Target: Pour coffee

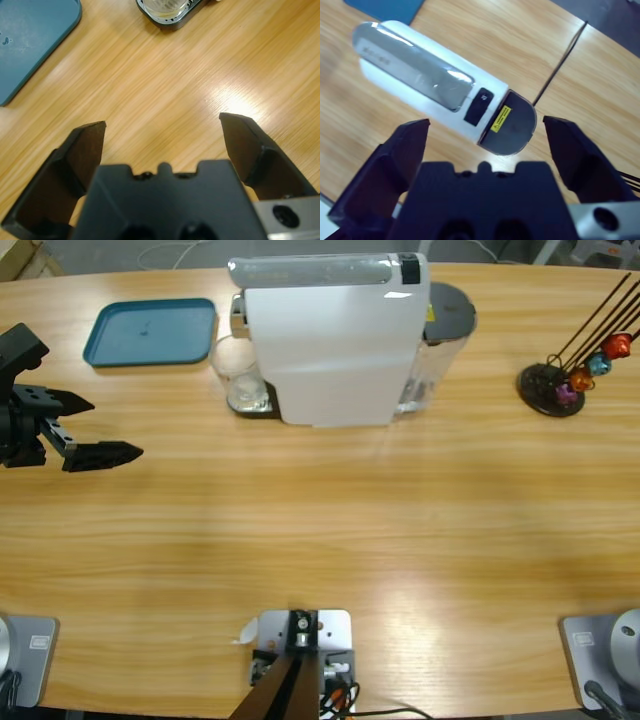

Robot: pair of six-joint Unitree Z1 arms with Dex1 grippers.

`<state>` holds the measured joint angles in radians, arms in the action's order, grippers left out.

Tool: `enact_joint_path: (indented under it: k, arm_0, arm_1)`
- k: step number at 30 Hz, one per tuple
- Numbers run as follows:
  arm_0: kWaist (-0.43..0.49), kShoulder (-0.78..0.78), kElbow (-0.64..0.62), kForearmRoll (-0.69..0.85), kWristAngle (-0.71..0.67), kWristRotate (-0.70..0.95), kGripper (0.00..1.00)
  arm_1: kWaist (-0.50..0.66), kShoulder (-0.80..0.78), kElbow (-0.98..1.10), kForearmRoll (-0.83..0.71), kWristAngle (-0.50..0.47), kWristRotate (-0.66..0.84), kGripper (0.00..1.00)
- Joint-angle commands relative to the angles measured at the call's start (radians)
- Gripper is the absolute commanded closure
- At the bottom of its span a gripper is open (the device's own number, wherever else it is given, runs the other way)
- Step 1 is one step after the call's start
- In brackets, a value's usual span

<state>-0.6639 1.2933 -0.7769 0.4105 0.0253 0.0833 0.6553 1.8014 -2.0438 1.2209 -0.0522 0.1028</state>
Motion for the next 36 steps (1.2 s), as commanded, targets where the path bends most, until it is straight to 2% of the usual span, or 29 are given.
enact_joint_path:
  k: [1, 23, 36]
  arm_0:
    - [-0.009, 0.037, -0.005, -0.01, 0.012, 0.012, 0.004]
    - [-0.009, 0.065, -0.005, -0.025, 0.007, 0.013, 0.004]
    - [-0.009, 0.074, -0.004, -0.033, 0.005, 0.013, 0.004]
  arm_1:
    - [-0.031, 0.103, -0.009, 0.006, -0.015, -0.008, 1.0]
    - [-0.031, 0.159, -0.044, -0.021, 0.067, -0.038, 1.0]
    - [-0.034, 0.188, -0.03, -0.024, 0.065, -0.038, 1.0]
